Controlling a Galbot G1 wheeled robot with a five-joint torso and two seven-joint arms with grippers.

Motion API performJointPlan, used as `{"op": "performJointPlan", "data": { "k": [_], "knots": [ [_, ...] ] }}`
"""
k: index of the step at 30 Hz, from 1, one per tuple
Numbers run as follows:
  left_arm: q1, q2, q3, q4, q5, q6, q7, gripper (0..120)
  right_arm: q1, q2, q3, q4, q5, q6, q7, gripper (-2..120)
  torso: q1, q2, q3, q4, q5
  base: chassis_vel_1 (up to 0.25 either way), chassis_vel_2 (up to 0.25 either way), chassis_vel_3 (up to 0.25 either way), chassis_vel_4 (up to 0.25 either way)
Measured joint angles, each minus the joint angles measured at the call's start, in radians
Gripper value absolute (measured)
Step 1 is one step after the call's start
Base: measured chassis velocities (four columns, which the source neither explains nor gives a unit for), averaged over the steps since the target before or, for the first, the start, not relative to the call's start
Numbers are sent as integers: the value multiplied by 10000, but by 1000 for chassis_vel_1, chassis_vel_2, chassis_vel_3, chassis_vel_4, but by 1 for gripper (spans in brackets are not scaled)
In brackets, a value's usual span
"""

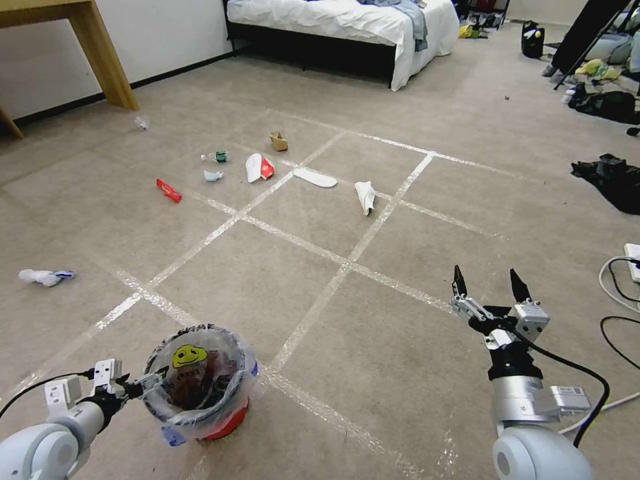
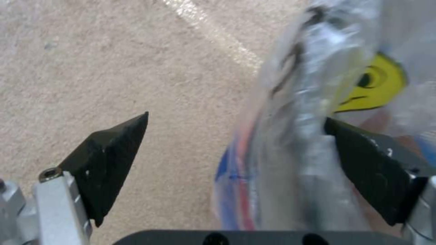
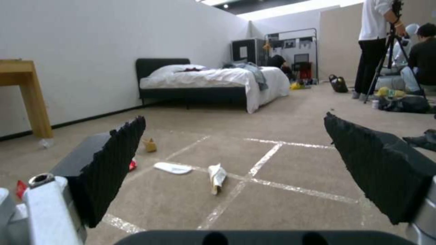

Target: Pick up the trash bin and place the garbage on the floor into it.

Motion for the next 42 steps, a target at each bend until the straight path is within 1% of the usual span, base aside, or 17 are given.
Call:
{"op": "performJointPlan", "data": {
  "k": [14, 19, 20, 21, 22, 23, 24, 26, 27, 30, 32, 33, 34, 36, 37, 39, 42],
  "knots": [
    [-201, 67, 295, 320, 9, -12, 81, 96, -119, 95, 25, -85, -141, 145, -4, 100, 0, 0, 0, 1, 2, 0, 0, 0, 0],
    [-236, 23, 382, 218, 44, 79, 82, 78, -106, 74, 29, -177, -133, 220, -1, 100, 0, 0, 0, 0, 2, 0, 0, 0, 0],
    [-225, 17, 398, 197, 85, 89, 82, 71, -92, 76, 11, -207, -131, 235, 0, 100, -1, 0, 0, 0, 3, 0, 0, 0, 0],
    [-225, 17, 398, 197, 85, 89, 82, 71, -92, 76, 11, -207, -131, 235, 0, 100, -1, 0, 0, 0, 3, 0, 0, 0, 0],
    [-201, 12, 406, 158, 97, 113, 82, 65, -70, 76, 2, -231, -129, 243, -1, 100, 0, 0, 0, 0, 3, 0, 0, 0, 0],
    [-201, 12, 406, 158, 97, 113, 82, 65, -70, 76, 2, -231, -129, 243, -1, 100, 0, 0, 0, 0, 3, 0, 0, 0, 0],
    [-168, 6, 408, 108, 104, 147, 82, 58, -23, 72, -5, -270, -119, 248, -1, 100, 0, 0, 0, 0, 3, 0, 0, 0, 0],
    [-149, 5, 409, 97, 127, 158, 82, 54, 6, 58, -14, -291, -99, 249, 0, 100, 0, 0, 0, 0, 3, 0, 0, 0, 0],
    [-135, 3, 415, 96, 172, 158, 82, 45, 31, 43, -30, -310, -74, 250, 2, 100, 0, 0, 0, 0, 4, 0, 0, 0, 0],
    [-122, -11, 418, 94, 195, 162, 82, 39, 55, 31, -38, -343, -61, 250, 5, 100, -1, 0, 0, 0, 4, 0, 0, 0, 0],
    [-109, -37, 420, 54, 216, 173, 84, 31, 98, 19, -41, -387, -27, 250, 19, 100, 0, 0, 0, 1, 4, 0, 0, 0, 0],
    [-106, -56, 422, 25, 232, 187, 84, 23, 123, 5, -42, -420, -11, 250, 33, 100, 0, 0, 0, 0, 4, 0, 0, 0, 0],
    [-106, -56, 422, 25, 232, 187, 84, 23, 123, 5, -42, -420, -11, 250, 33, 100, 0, 0, 0, 0, 4, 0, 0, 0, 0],
    [-120, -117, 422, 0, 260, 199, 85, 11, 139, -37, -49, -442, 11, 250, 45, 100, 0, 1, 0, 1, 3, 0, 0, 0, 0],
    [-120, -117, 422, 0, 260, 199, 85, 11, 139, -37, -49, -442, 11, 250, 45, 100, 0, 1, 0, 1, 3, 0, 0, 0, 0],
    [-112, -159, 411, -57, 277, 206, 91, 2, 144, -68, -49, -442, 34, 250, 53, 100, 0, 0, 0, 1, 4, 0, 0, 0, 0],
    [-78, -204, 391, -127, 287, 203, 93, 1, 146, -104, -36, -442, 59, 253, 67, 100, -1, 0, 0, 1, 1, 0, 0, 0, 0]
  ]
}}
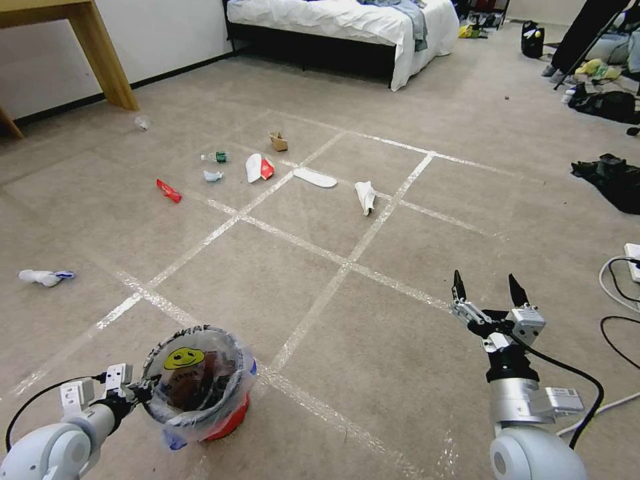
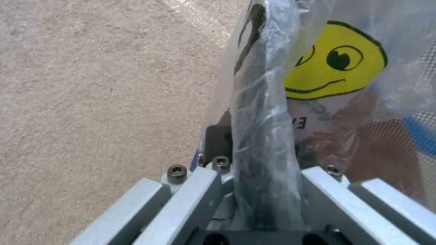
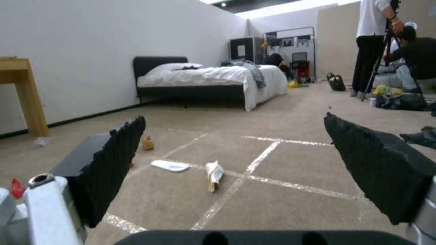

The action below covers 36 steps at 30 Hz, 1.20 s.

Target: Pick up the trash bin and place the garbage on the floor into it.

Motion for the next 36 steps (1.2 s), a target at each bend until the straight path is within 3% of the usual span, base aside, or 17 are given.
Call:
{"op": "performJointPlan", "data": {
  "k": [10, 16, 18, 20, 22, 24, 26, 32, 36],
  "knots": [
    [141, -126, -106, -250, 80, -103, 3, 1, -7, -58, 26, 31, 91, 23, 45, 100, 0, -1, 1, -2, -3, 0, 0, 0, 0],
    [426, -280, -582, -946, -337, -12, -260, 1, -33, -97, 29, 133, 208, 8, 148, 100, 1, -1, 0, -1, -1, 0, 0, 0, 0],
    [686, -427, -991, -1573, -803, 143, -571, 1, -166, -182, 48, 220, 294, -16, 150, 100, 1, -1, 0, -2, 1, 0, 0, 0, 0],
    [750, -457, -1083, -1708, -885, 182, -678, 1, -192, -213, 55, 233, 318, -17, 148, 100, 0, 0, 0, -3, 1, 0, 0, 0, 0],
    [1034, -600, -1572, -2314, -1340, 421, -1166, 1, -230, -356, 102, 284, 522, -17, 148, 100, 0, 0, 0, -1, 1, 0, 0, 0, 0],
    [1095, -631, -1694, -2456, -1446, 480, -1283, 1, -230, -388, 111, 302, 575, -18, 149, 100, 1, -1, 0, -1, 1, 0, 0, 0, 0],
    [1446, -680, -2270, -3149, -2036, 693, -1746, 1, -221, -523, 122, 375, 799, -56, 151, 100, 0, -1, 0, -2, 2, 0, 0, 0, 0],
    [2143, -663, -3017, -4198, -2636, 985, -2190, 1, -50, -631, 34, 411, 1116, -136, 186, 100, 0, 0, 0, 0, 3, 0, 0, 0, 0],
    [2281, -703, -3160, -4447, -2763, 1109, -2411, 1, 24, -650, 16, 372, 1148, -164, 275, 100, 0, -1, 0, 0, 2, 0, 0, 0, 0]
  ]
}}
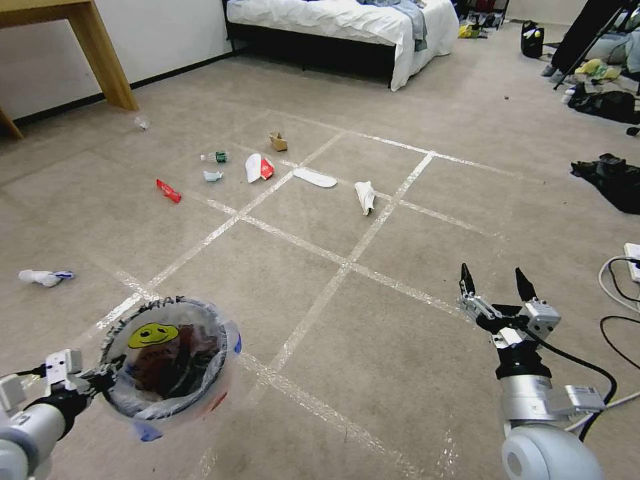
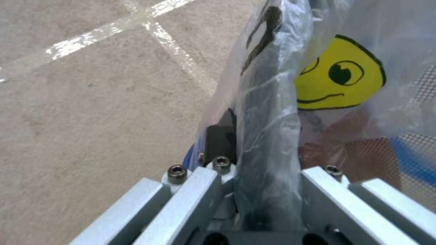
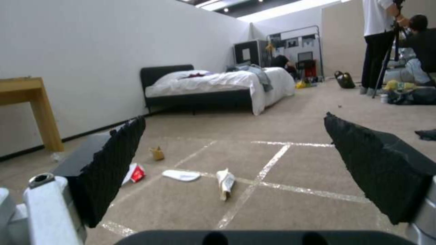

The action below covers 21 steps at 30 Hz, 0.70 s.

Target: Pick up the trash bin and place the garbage on the floor into it.

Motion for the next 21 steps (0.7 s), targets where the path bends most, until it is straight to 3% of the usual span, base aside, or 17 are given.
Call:
{"op": "performJointPlan", "data": {
  "k": [6, 21],
  "knots": [
    [68, -124, -37, -114, -66, 237, -305, 1, 37, -191, 186, -10, -258, 10, 10, 100, 0, 1, 0, 0, -2, 0, 0, 0, 0],
    [-524, -260, 366, 611, -8, 309, -403, 1, 52, -168, 94, -472, -803, 479, -292, 100, 0, 1, 0, -1, -1, 0, 0, 0, 0]
  ]
}}
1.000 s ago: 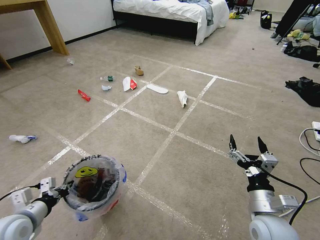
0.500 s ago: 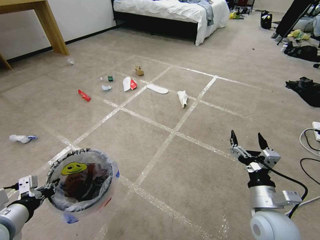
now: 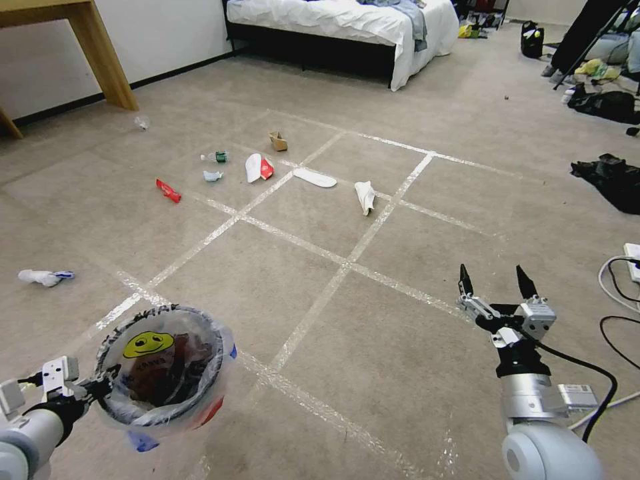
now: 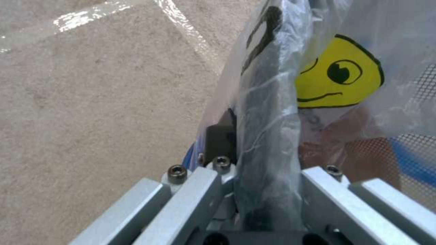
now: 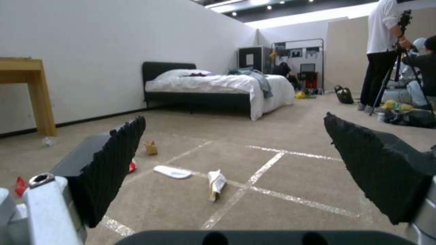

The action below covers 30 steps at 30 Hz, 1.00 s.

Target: Pick up the trash bin and place the garbage on the floor into it.

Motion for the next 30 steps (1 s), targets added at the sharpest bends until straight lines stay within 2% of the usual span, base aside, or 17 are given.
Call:
{"op": "performJointPlan", "data": {
  "k": [8, 14, 30],
  "knots": [
    [-68, 38, 15, 96, 21, -3, 0, 1, 19, 27, 3, -87, -43, 113, -106, 100, -1, 0, 0, 0, 0, 0, 0, 0, 0],
    [-61, 64, -33, 139, 20, -6, 14, 1, 22, 33, -28, -102, -57, 111, -157, 100, -1, 1, -1, 1, 0, -92, 56, 69, -63],
    [-19, -33, -50, 171, 113, -34, 51, 1, 120, 63, -129, -196, -139, 77, -261, 100, 1, 0, 1, 1, 1, -161, 165, 167, -154]
  ]
}}
